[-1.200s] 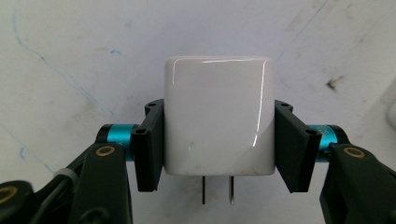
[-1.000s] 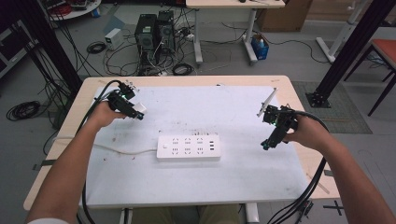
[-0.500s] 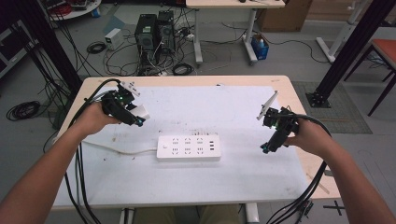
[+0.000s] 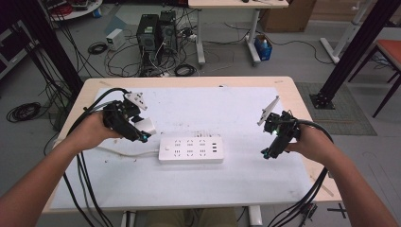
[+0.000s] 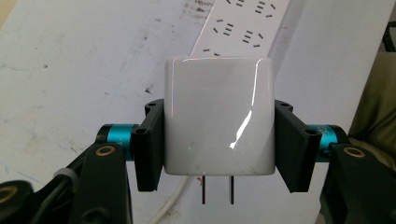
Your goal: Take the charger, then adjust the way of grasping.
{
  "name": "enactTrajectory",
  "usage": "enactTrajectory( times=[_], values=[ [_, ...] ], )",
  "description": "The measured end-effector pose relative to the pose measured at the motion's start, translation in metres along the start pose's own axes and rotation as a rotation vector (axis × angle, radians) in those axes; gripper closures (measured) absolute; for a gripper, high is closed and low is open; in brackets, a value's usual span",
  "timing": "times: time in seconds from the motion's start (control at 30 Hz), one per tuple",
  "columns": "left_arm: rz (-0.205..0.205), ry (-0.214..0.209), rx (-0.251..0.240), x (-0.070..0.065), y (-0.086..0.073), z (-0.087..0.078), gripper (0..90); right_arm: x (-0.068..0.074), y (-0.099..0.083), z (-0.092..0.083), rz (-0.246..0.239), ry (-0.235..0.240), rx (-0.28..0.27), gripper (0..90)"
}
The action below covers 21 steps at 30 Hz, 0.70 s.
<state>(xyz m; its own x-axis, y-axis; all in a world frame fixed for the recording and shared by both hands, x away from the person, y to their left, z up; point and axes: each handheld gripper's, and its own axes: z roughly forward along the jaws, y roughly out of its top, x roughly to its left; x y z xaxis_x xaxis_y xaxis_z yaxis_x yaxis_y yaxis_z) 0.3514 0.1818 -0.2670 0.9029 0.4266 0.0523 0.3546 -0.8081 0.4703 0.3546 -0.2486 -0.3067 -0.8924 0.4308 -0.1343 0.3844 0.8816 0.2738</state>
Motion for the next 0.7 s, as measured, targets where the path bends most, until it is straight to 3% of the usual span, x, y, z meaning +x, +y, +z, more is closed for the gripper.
enactTrajectory(
  times=[0.2,0.5,0.7],
  values=[
    [0.015,-0.01,0.005,-0.005,0.002,0.0,42.5,0.003,0.0,0.0,0.001,-0.017,0.019,3.2],
    [0.054,-0.021,-0.011,-0.015,0.013,-0.003,42.5,0.005,0.003,-0.004,0.031,-0.039,-0.016,3.2],
    [0.091,-0.034,-0.016,-0.02,0.024,0.0,42.5,0.009,0.005,-0.007,0.076,-0.055,-0.049,3.2]
  ],
)
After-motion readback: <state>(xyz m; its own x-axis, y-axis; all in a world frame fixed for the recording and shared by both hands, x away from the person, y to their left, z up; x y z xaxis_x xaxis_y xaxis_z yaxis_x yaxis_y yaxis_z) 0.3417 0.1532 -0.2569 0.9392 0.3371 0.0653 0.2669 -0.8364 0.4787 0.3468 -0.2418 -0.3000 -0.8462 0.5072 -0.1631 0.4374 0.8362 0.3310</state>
